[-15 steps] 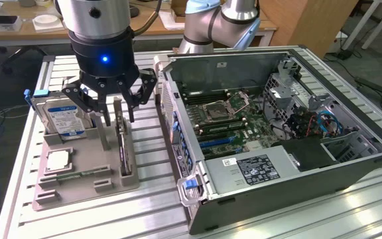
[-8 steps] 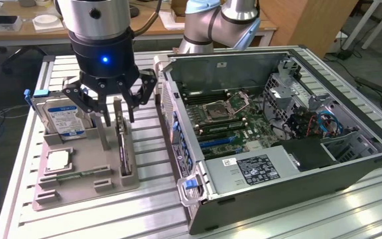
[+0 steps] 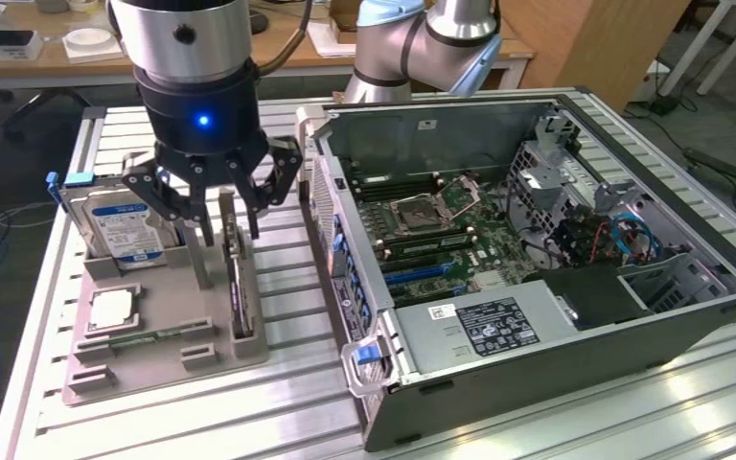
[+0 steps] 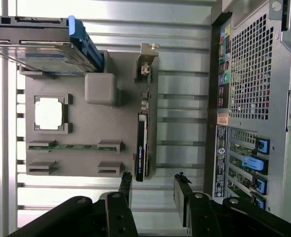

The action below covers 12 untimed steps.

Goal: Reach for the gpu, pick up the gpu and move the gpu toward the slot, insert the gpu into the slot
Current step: 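Pick up the gpu and move the gpu toward the slot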

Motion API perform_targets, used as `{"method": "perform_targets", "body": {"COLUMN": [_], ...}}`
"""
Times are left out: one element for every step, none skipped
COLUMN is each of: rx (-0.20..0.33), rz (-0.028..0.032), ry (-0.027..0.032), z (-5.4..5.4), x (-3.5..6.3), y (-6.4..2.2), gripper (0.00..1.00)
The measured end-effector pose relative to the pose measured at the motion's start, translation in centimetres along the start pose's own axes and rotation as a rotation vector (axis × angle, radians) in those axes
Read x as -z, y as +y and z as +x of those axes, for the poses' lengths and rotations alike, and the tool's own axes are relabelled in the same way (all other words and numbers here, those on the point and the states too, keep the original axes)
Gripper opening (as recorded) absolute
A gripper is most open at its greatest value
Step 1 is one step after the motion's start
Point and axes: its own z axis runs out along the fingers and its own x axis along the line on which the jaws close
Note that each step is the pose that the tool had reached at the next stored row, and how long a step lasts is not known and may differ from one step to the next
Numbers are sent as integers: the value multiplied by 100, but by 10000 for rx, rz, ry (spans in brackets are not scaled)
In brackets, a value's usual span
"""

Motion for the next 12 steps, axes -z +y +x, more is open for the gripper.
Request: {"method": "perform_targets", "body": {"rx": [-1,0,-1,-1,-1,-1,0,0,-1,-1,-1,-1], "rz": [0,0,0,-1,0,0,-1,0,-1,0,-1,0], "ry": [0,0,0,-1,0,-1,0,0,-1,-1,-1,0], "z": [0,0,0,1,1,1,1,1,1,1,1,1], "x": [-4,-7,-11,-16,-20,-24,-28,-32,-37,-41,-44,-47], "y": [0,0,0,0,0,-1,-1,-1,-1,-1,-1,-1], "gripper": [47,47,47,47,47,47,47,47,47,47,47,47]}}
